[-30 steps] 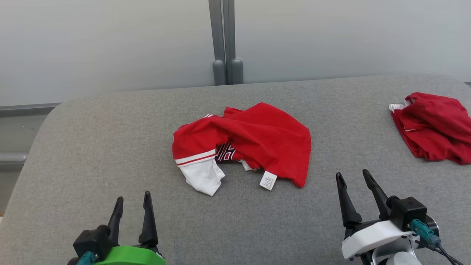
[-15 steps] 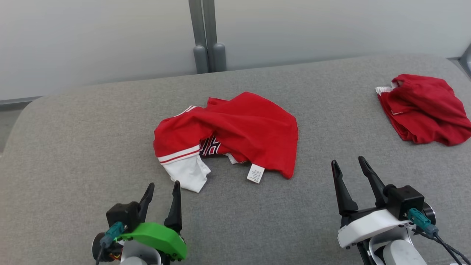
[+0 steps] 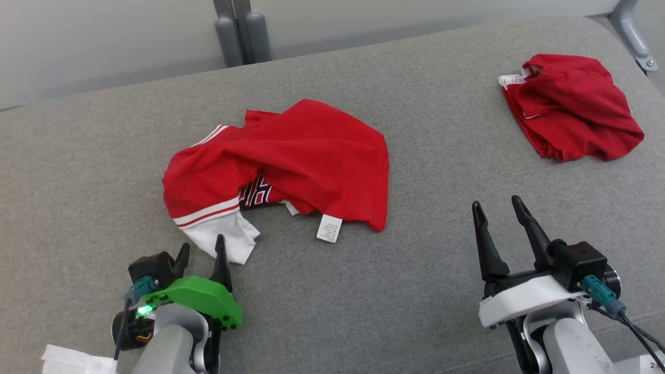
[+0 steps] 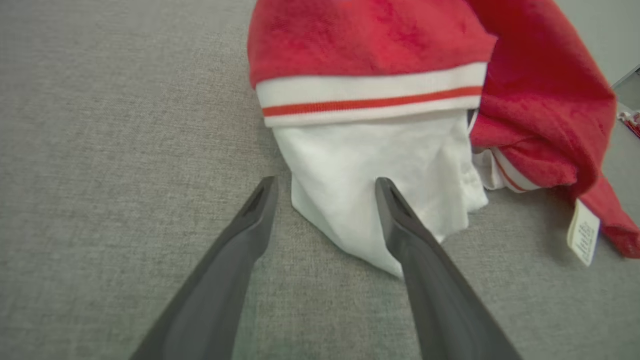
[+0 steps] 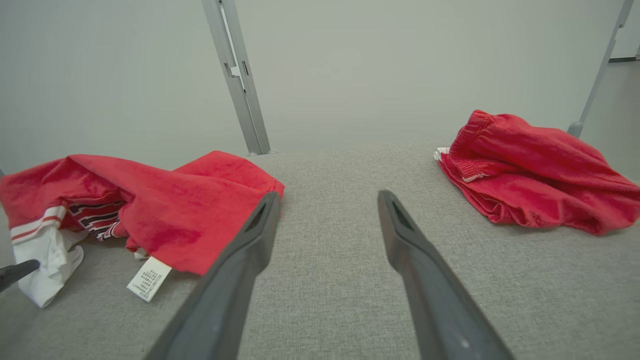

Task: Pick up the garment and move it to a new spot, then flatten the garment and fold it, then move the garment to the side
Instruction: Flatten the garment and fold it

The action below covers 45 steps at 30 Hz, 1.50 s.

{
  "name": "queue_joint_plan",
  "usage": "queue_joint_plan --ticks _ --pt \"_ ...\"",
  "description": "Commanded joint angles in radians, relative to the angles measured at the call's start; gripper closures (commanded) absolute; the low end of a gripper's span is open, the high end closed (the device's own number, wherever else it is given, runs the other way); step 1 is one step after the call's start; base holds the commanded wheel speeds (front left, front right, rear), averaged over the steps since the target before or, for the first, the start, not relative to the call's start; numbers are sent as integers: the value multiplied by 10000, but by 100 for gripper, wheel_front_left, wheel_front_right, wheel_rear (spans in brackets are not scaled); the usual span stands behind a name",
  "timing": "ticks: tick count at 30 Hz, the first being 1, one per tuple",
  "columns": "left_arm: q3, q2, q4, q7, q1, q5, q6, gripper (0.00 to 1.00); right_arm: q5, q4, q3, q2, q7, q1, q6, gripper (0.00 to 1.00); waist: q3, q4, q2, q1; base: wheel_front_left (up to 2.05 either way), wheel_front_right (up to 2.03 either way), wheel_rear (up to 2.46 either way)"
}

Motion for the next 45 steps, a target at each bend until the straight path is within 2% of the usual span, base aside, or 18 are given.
queue_joint_plan --ticks 1,6,7,9,14,20,26,29,31,34,39,41,42,43,44,45 --pt "98 76 157 -81 -307 -118 55 0 9 -52 -14 -15 -31 -172 -7 0 323 -280 -1 0 0 0 0" --pt "161 19 712 -169 -638 -194 -190 0 55 -52 -14 -15 -31 -212 -7 0 401 -252 -1 0 0 0 0" --pt "140 10 750 -190 -685 -191 -262 23 30 -70 21 -14 -31 -234 -7 0 398 -237 -1 0 0 0 0" --pt "99 -9 765 -230 -777 -113 -369 100 25 -57 7 -17 -31 -224 -7 0 367 -185 -1 0 0 0 0" --pt "155 19 219 -248 -805 254 -483 100 -44 -50 -127 -17 -31 -109 -7 0 181 88 -1 0 0 0 0" --pt "309 717 -1073 -242 -276 1190 -303 100 -14 -10 -251 -14 -31 65 -7 0 -202 642 -1 0 0 0 0" --pt "323 1954 -2474 -93 445 1836 -108 100 157 66 -164 -17 -31 256 -7 0 -554 1114 -1 0 0 0 0" --pt "221 2722 -3578 524 1239 2207 144 100 226 111 -98 -18 -31 359 -7 0 -657 1259 -1 0 0 0 0" --pt "106 3012 -4123 941 1693 2388 236 100 244 116 -74 -18 -31 386 -7 0 -668 1296 -1 0 0 0 0" --pt "-54 3144 -4589 1485 2345 2350 266 100 234 166 -23 -18 -31 416 -7 0 -661 1313 -1 0 0 0 0" --pt "-150 2798 -4392 1957 2978 2092 548 100 209 264 56 -17 -31 419 -7 0 -708 1271 -1 0 0 0 0" --pt "-155 2631 -4156 1993 3138 1967 659 84 175 308 84 -18 -31 426 -7 0 -727 1242 -1 0 0 0 0" --pt "-125 2615 -3900 1954 3173 1896 666 60 155 327 91 -18 -31 421 -7 0 -730 1224 -1 0 0 0 0" --pt "-124 2563 -3693 1946 3205 1847 675 27 132 346 93 -18 -31 419 -7 0 -738 1212 -1 0 0 0 0" --pt "-147 2477 -3471 1886 3227 1794 638 0 105 362 88 -18 -31 420 -7 0 -750 1198 -1 0 0 0 0" --pt "-161 2427 -3320 1824 3217 1763 624 0 94 375 90 -18 -31 423 -7 0 -762 1187 -1 0 0 0 0"
